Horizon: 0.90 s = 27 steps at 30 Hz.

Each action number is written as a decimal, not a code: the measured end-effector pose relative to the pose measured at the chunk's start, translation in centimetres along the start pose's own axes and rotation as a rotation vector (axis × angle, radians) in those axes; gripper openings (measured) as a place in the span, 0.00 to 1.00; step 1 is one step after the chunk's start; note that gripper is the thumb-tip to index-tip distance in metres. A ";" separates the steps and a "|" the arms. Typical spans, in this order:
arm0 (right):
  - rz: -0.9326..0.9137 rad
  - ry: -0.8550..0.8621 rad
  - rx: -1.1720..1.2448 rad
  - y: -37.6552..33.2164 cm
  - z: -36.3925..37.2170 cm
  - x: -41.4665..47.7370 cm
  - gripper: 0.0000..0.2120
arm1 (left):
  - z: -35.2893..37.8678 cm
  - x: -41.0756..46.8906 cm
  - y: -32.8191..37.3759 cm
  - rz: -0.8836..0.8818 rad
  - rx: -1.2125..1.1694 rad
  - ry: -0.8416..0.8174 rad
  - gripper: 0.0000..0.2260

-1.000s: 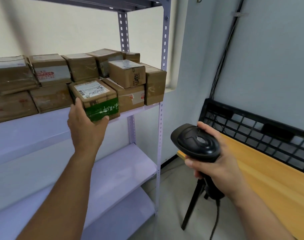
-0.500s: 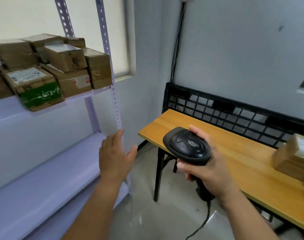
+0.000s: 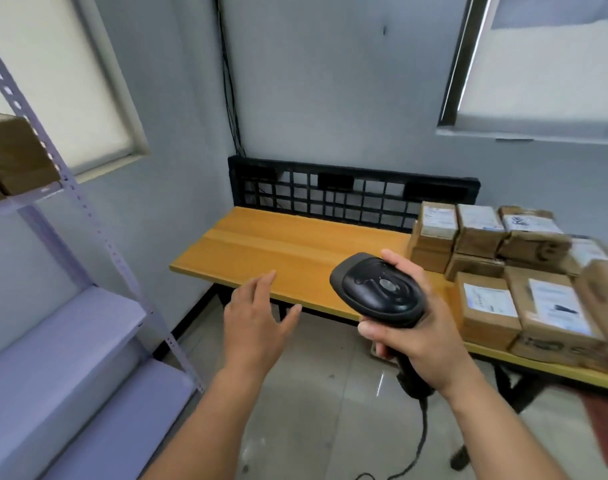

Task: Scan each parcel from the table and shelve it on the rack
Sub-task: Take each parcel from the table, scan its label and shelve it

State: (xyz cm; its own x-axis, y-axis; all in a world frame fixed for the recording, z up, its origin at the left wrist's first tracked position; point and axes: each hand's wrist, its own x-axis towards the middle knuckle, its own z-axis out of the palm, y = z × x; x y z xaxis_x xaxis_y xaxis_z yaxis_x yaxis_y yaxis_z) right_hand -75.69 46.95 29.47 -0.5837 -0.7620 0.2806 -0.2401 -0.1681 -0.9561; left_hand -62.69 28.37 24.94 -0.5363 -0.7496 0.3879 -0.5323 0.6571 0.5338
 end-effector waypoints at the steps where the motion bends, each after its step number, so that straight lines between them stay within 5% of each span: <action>1: 0.006 0.022 -0.004 0.1 -1.4 -0.6 0.41 | 1.0 -0.3 1.4 0.015 -0.008 -0.021 0.30; 11: 0.068 0.210 -0.061 0.8 -13.6 -5.9 0.41 | 9.6 -3.4 12.5 0.086 -0.130 -0.237 0.31; 27: 0.162 0.465 -0.104 5.7 -23.6 -5.7 0.41 | 21.3 0.5 19.8 0.074 -0.206 -0.579 0.30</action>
State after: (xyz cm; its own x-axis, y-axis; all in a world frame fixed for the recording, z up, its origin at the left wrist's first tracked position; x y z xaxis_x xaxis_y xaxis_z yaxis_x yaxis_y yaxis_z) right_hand -92.02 65.12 24.44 -0.8980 -0.4099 0.1599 -0.1799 0.0105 -0.9836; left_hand -87.49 42.71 19.70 -0.8663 -0.4995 -0.0107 -0.3736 0.6335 0.6775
